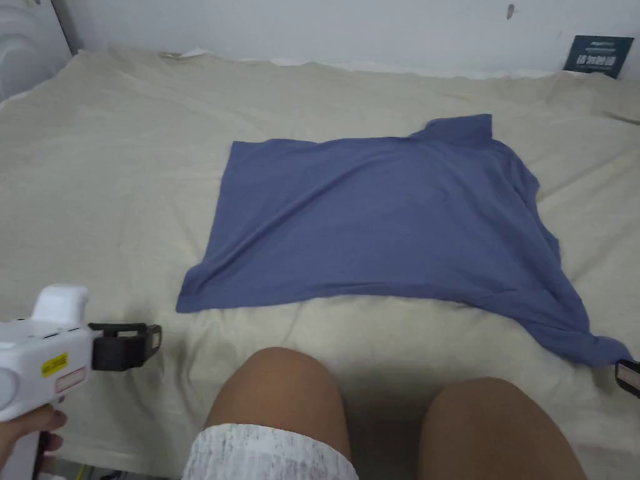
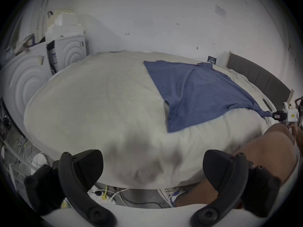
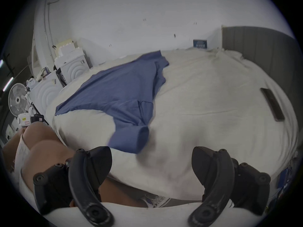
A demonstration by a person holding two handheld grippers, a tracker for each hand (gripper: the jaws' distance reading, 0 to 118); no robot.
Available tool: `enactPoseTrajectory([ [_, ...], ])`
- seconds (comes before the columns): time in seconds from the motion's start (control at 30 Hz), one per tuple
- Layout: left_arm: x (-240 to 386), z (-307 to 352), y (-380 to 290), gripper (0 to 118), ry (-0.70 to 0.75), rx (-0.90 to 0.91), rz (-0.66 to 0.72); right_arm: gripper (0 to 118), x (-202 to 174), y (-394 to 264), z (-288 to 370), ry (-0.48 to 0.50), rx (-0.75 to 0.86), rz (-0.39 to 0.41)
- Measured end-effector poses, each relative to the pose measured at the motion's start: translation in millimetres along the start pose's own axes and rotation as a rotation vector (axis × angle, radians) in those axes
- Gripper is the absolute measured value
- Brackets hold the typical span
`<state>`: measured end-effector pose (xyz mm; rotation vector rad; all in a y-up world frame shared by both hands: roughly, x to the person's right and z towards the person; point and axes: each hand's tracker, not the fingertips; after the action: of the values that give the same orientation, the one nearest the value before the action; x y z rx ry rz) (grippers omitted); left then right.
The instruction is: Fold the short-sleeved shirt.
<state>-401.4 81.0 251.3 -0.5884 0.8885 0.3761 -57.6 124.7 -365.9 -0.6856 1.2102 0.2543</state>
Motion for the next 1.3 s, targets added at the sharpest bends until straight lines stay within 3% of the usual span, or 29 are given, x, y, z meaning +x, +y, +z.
enactPoseTrajectory([
  [0.07,-0.3,24.5,-14.2,118,-0.019,0.029,0.029,102,-9.3,-20.9,31.9,0.035,0.073,-0.018],
  [0.13,2.7,41.9,-27.2,112,-0.004,0.038,0.041,102,-17.3,-42.9,50.9,0.007,0.127,-0.036],
  [0.17,3.6,50.3,-33.1,99,0.000,0.068,0.051,102,-22.7,-52.4,54.1,-0.035,0.091,-0.054],
  [0.2,7.9,56.4,-34.7,64,-0.004,0.086,0.065,94,-27.7,-60.4,59.3,-0.061,0.088,-0.074],
  [0.23,9.6,60.3,-37.2,29,0.011,0.116,0.073,75,-33.1,-66.4,68.6,-0.070,0.147,-0.100],
  [0.27,11.8,60.8,-38.8,2,0.049,0.118,0.070,38,-14.2,-38.9,54.9,-0.041,0.209,-0.131],
  [0.3,13.5,59.6,-39.0,0,0.062,0.116,0.064,0,-13.6,-38.3,54.9,-0.041,0.208,-0.142],
  [0.37,16.8,59.6,-32.7,0,0.034,0.115,0.067,0,-12.1,-64.3,48.3,-0.122,0.212,-0.093],
  [0.4,17.6,58.0,-29.0,0,0.007,0.114,0.079,0,-6.5,-84.3,48.5,-0.065,0.214,-0.117],
  [0.43,20.7,55.6,-25.1,0,-0.002,0.103,0.077,0,0.1,-79.9,48.8,-0.020,0.208,-0.140],
  [0.5,29.7,51.2,-13.8,0,0.015,0.107,0.041,0,7.0,-67.0,43.1,-0.049,0.197,-0.103],
  [0.53,30.4,47.8,-8.6,0,0.011,0.104,0.044,0,-25.1,-53.5,25.5,-0.060,0.198,-0.053],
  [0.87,33.8,-0.7,46.6,0,0.016,0.081,0.051,0,-9.3,32.3,-51.0,-0.005,0.138,-0.036],
  [0.9,33.7,-5.7,51.4,0,0.015,0.078,0.049,13,-6.1,39.0,-58.5,-0.011,0.123,-0.037],
  [0.97,33.4,-15.7,61.2,0,0.010,0.076,0.050,78,-5.1,50.8,-75.0,0.012,0.060,-0.058],
  [1.0,31.4,-21.0,63.4,0,0.006,0.075,0.050,90,-1.8,55.6,-82.3,0.024,0.032,-0.063],
  [1.13,29.5,-39.7,74.3,0,0.002,0.064,0.048,89,2.6,68.3,-103.4,0.000,0.019,-0.023],
  [1.2,29.7,-47.2,78.3,0,0.000,0.054,0.042,89,6.2,74.8,-113.3,-0.008,0.006,-0.042],
  [1.3,27.7,-55.1,81.7,0,-0.010,0.045,0.038,79,7.2,76.9,-121.1,0.025,-0.031,-0.048],
])
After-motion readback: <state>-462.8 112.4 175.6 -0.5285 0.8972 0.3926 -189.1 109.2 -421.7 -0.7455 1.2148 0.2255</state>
